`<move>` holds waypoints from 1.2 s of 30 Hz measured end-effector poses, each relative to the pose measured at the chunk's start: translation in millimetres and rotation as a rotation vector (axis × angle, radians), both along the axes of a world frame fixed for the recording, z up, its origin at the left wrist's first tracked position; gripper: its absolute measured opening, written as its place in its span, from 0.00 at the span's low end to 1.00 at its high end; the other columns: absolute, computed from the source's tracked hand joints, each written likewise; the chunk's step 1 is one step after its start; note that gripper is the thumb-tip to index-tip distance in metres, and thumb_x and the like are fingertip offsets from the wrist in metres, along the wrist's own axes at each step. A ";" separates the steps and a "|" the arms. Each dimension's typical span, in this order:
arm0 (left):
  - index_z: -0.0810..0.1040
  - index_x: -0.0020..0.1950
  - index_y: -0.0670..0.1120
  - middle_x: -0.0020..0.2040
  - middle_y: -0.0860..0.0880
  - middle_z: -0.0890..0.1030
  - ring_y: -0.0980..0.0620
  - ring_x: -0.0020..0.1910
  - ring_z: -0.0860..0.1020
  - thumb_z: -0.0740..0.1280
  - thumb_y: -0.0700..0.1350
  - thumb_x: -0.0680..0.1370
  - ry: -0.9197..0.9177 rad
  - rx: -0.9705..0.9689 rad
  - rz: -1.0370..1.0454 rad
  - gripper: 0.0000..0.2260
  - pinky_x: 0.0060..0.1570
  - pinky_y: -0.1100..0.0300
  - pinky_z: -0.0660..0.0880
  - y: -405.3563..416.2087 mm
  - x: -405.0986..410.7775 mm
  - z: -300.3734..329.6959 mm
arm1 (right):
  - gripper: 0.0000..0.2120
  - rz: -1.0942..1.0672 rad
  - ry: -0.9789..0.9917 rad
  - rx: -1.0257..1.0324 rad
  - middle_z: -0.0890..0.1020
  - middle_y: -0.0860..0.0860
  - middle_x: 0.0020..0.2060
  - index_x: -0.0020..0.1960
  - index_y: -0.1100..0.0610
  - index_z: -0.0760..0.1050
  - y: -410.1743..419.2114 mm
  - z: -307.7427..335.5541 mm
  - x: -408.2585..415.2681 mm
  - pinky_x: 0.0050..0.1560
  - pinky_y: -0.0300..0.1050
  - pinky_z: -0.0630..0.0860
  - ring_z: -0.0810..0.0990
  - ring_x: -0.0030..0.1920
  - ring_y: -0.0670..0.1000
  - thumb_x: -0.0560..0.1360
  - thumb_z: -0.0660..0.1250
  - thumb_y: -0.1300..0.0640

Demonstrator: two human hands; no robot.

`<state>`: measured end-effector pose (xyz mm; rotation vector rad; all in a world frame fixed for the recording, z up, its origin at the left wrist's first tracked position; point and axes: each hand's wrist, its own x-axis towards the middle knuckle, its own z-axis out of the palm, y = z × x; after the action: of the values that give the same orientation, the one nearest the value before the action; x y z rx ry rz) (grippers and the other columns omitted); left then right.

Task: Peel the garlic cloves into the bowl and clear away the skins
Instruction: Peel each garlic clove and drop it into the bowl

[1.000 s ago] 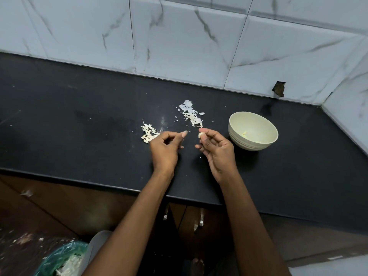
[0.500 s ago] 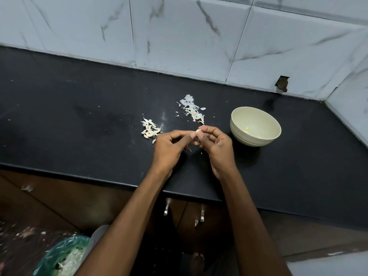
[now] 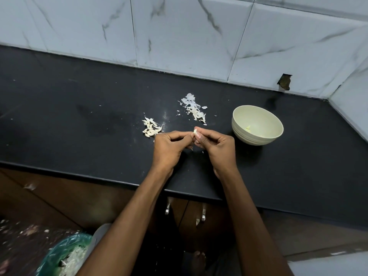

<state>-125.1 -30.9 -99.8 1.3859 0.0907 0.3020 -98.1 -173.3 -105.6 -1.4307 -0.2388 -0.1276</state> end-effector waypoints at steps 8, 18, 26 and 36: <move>0.89 0.37 0.51 0.37 0.46 0.86 0.52 0.35 0.79 0.74 0.33 0.74 0.014 0.002 0.017 0.14 0.40 0.55 0.80 -5.1 -7.3 11.8 | 0.10 -0.035 -0.054 -0.099 0.89 0.54 0.49 0.58 0.61 0.85 1.2 -2.2 -0.8 0.55 0.47 0.83 0.88 0.50 0.54 0.77 0.74 0.66; 0.88 0.39 0.45 0.36 0.43 0.86 0.52 0.35 0.80 0.72 0.32 0.76 0.048 -0.076 -0.002 0.11 0.37 0.62 0.77 -3.2 -5.6 11.3 | 0.09 -0.053 -0.077 -0.144 0.89 0.54 0.47 0.59 0.62 0.83 3.2 1.1 -6.0 0.52 0.43 0.83 0.88 0.48 0.52 0.79 0.73 0.65; 0.87 0.34 0.47 0.33 0.45 0.84 0.55 0.32 0.79 0.73 0.31 0.75 0.028 -0.077 -0.004 0.14 0.36 0.66 0.77 -5.7 -10.5 17.5 | 0.12 -0.019 -0.057 -0.172 0.89 0.54 0.50 0.62 0.63 0.83 4.1 -0.6 -7.3 0.57 0.52 0.84 0.88 0.51 0.54 0.80 0.72 0.64; 0.86 0.43 0.36 0.35 0.43 0.84 0.58 0.30 0.78 0.70 0.29 0.75 0.065 -0.109 0.023 0.06 0.35 0.66 0.74 -4.6 -7.3 13.6 | 0.12 0.020 0.019 -0.099 0.89 0.56 0.44 0.63 0.61 0.82 3.6 5.9 -9.8 0.51 0.43 0.84 0.88 0.45 0.53 0.80 0.70 0.66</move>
<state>-132.4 -35.5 -86.2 1.2874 0.1751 0.2675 -107.9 -169.7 -99.7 -1.5269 -0.2467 -0.0871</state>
